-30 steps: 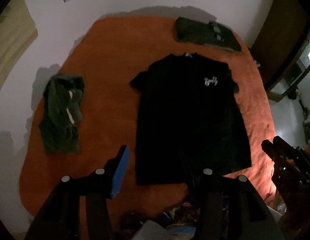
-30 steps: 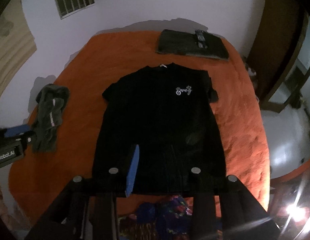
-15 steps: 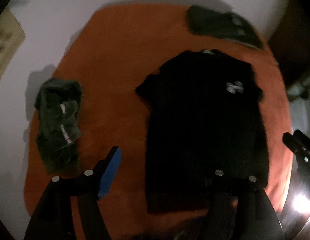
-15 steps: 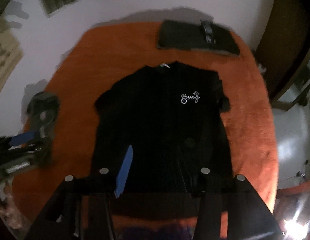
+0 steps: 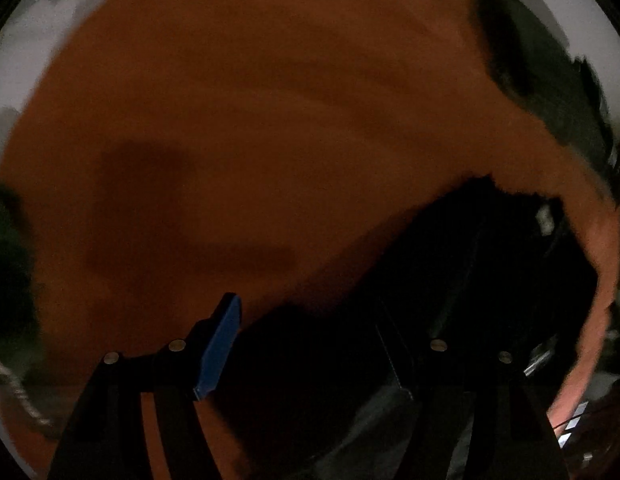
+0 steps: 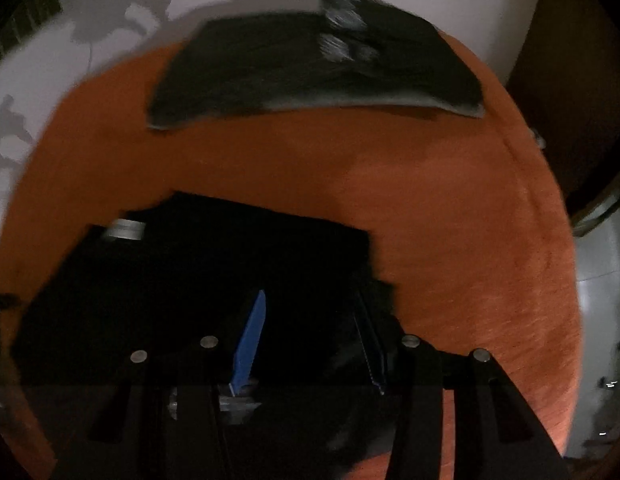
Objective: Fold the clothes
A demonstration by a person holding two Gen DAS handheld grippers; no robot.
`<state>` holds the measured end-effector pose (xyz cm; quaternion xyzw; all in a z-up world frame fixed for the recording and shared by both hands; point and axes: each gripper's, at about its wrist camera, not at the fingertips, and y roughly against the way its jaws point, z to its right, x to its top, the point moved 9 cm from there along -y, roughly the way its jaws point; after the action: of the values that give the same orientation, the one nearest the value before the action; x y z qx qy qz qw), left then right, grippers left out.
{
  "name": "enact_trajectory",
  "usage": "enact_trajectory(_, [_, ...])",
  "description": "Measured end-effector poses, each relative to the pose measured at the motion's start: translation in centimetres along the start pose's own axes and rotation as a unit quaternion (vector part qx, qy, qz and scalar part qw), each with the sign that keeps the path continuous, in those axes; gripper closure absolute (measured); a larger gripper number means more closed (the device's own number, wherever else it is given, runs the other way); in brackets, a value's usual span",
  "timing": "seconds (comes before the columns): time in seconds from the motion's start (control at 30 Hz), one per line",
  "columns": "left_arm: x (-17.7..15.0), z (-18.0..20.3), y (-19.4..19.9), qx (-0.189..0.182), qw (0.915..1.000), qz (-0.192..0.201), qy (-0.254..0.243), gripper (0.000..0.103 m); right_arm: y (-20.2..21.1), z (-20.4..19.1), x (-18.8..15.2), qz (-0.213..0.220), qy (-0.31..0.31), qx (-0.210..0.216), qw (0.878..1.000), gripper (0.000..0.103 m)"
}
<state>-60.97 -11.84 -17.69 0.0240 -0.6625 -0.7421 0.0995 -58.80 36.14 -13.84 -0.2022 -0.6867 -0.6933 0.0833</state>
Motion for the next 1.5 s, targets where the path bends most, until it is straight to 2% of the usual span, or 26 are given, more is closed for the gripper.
enact_trajectory(0.1, [0.6, 0.8, -0.6, 0.018, 0.9996, -0.019, -0.012, 0.033, -1.6, 3.0, -0.3, -0.036, 0.0, -0.011, 0.999, 0.058])
enact_trajectory(0.2, [0.2, 1.5, -0.5, 0.02, 0.9985, -0.044, -0.023, 0.033, -2.4, 4.5, -0.8, -0.07, 0.013, -0.017, 0.997, 0.058])
enact_trajectory(0.33, [-1.3, 2.0, 0.0, -0.006, 0.9966, -0.076, -0.033, 0.033, -3.2, 5.4, -1.8, -0.115, 0.019, -0.01, 0.993, 0.058])
enact_trajectory(0.37, [-1.6, 1.9, 0.3, -0.003, 0.9968, -0.07, -0.039, 0.033, -3.4, 5.6, -2.0, -0.122, 0.017, -0.004, 0.992, 0.058])
enact_trajectory(0.43, [-2.0, 1.4, 1.2, 0.024, 0.9976, -0.026, -0.059, 0.033, -3.5, 5.7, -1.6, -0.117, 0.001, 0.02, 0.993, 0.058])
enact_trajectory(0.5, [-2.9, 0.6, 1.7, 0.021, 0.9983, 0.007, -0.055, 0.033, -3.7, 5.9, -0.8, -0.091, -0.021, 0.049, 0.994, 0.058])
enact_trajectory(0.57, [-4.0, -0.4, 2.0, 0.007, 0.9986, 0.033, -0.04, 0.033, -4.3, 6.4, -0.3, -0.071, -0.041, 0.069, 0.994, 0.065])
enact_trajectory(0.67, [-4.8, -2.2, 2.1, -0.029, 0.9982, 0.047, -0.022, 0.033, -6.0, 6.9, 0.0, -0.067, -0.069, 0.109, 0.989, 0.084])
enact_trajectory(0.7, [-4.9, -3.0, 2.2, -0.039, 0.9977, 0.053, -0.018, 0.033, -6.6, 6.9, 0.0, -0.065, -0.073, 0.122, 0.988, 0.093])
enact_trajectory(0.77, [-5.3, -4.5, 2.1, -0.044, 0.9968, 0.066, -0.003, 0.033, -7.0, 7.1, 0.0, -0.056, -0.081, 0.137, 0.986, 0.098])
enact_trajectory(0.83, [-6.2, -5.6, 1.3, -0.065, 0.9963, 0.055, 0.009, 0.033, -6.8, 7.6, -0.3, -0.046, -0.101, 0.15, 0.982, 0.101])
enact_trajectory(0.93, [-7.0, -7.0, 0.2, -0.075, 0.9968, 0.024, 0.012, 0.033, -4.9, 9.4, -1.0, -0.033, -0.142, 0.134, 0.98, 0.101])
enact_trajectory(1.03, [-7.2, -8.7, 0.4, -0.086, 0.9954, 0.038, 0.022, 0.033, -1.3, 12.3, -1.6, 0.003, -0.198, 0.106, 0.974, 0.101])
enact_trajectory(1.17, [-7.8, -9.5, -1.1, -0.109, 0.9925, 0.039, 0.039, 0.033, 2.9, 16.5, -1.2, 0.068, -0.208, 0.025, 0.975, 0.101])
enact_trajectory(1.2, [-7.7, -9.4, -1.9, -0.114, 0.9921, 0.035, 0.04, 0.033, 2.8, 17.2, -0.9, 0.07, -0.2, 0.016, 0.977, 0.101])
enact_trajectory(1.27, [-7.8, -8.9, -2.9, -0.128, 0.9907, 0.025, 0.039, 0.033, 1.0, 17.4, -0.5, 0.05, -0.192, 0.023, 0.98, 0.101])
enact_trajectory(1.4, [-7.6, -8.0, -3.4, -0.138, 0.9901, 0.018, 0.023, 0.033, -1.4, 17.4, -1.7, -0.002, -0.167, -0.014, 0.986, 0.1])
enact_trajectory(1.47, [-7.8, -7.9, -3.3, -0.143, 0.9893, 0.015, 0.02, 0.033, -1.2, 17.3, -2.8, -0.013, -0.176, 0.001, 0.984, 0.09])
enact_trajectory(1.5, [-7.7, -8.1, -3.3, -0.154, 0.9877, 0.012, 0.023, 0.033, -1.0, 17.2, -3.5, -0.017, -0.182, 0.012, 0.983, 0.077])
